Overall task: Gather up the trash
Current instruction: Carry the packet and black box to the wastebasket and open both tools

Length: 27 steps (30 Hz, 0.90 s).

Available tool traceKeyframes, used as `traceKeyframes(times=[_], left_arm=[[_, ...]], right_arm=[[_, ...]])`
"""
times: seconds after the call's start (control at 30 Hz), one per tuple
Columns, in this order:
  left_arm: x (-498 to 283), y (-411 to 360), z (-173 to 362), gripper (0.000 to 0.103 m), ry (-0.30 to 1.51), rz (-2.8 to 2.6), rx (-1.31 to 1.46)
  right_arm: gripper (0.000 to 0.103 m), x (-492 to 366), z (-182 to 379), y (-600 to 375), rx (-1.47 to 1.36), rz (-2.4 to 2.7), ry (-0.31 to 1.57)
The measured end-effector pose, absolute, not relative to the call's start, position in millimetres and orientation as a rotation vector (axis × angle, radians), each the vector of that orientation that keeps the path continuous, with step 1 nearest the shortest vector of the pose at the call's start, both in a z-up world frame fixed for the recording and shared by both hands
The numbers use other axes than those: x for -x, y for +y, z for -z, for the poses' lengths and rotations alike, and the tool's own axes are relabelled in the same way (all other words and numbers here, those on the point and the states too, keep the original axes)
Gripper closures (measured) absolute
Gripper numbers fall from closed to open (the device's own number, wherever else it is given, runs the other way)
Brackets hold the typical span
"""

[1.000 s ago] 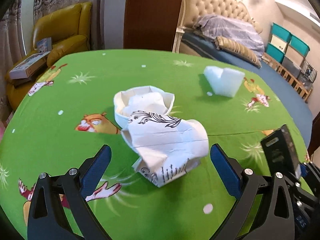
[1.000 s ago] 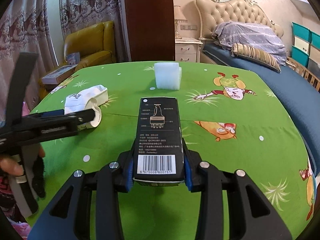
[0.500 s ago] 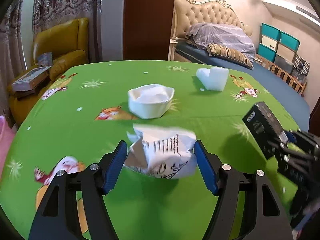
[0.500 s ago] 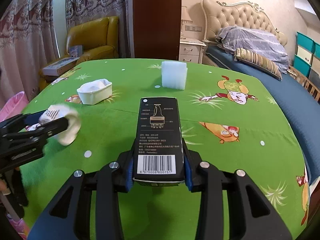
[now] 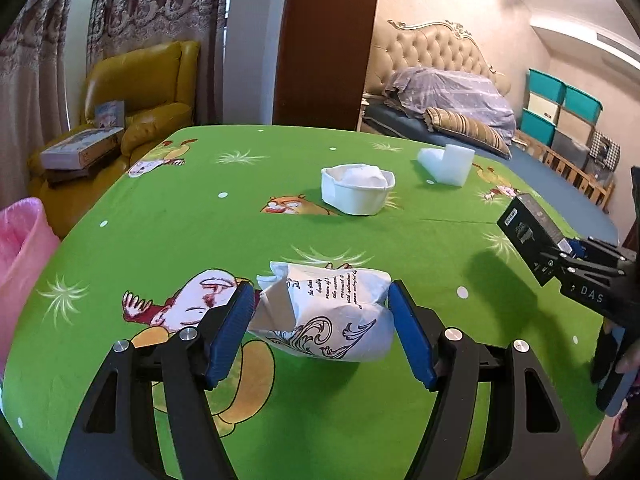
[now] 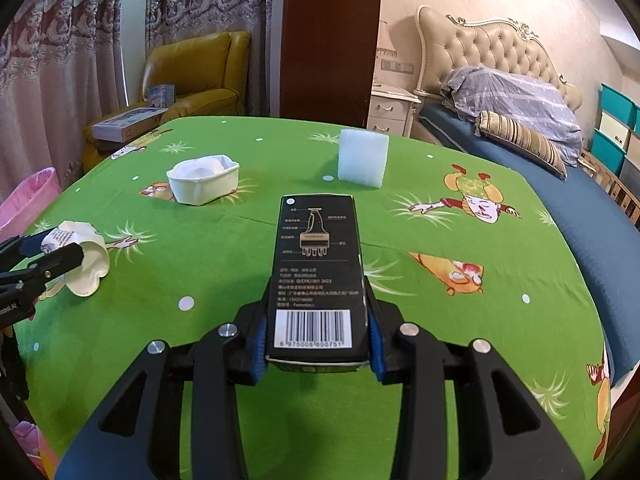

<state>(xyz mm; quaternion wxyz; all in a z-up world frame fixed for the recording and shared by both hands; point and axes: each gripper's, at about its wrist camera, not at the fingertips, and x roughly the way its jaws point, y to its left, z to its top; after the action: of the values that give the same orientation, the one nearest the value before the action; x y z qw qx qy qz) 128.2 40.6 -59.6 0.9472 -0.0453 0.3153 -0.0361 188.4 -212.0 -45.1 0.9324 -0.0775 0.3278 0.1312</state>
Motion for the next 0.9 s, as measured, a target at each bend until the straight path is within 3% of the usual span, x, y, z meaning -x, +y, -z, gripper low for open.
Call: traceKeyframes(times=[0.23,0.9], left_arm=[[-116,47,53,0.038,0.6,0.077,0.117],[-37,130,53,0.038,0.523,-0.054,0.112]], right_arm=[[0.066,-174,42,-213,0.058,-0.34,0.662],[0.066,-115,45,-97,0.208,-0.645,0.696]])
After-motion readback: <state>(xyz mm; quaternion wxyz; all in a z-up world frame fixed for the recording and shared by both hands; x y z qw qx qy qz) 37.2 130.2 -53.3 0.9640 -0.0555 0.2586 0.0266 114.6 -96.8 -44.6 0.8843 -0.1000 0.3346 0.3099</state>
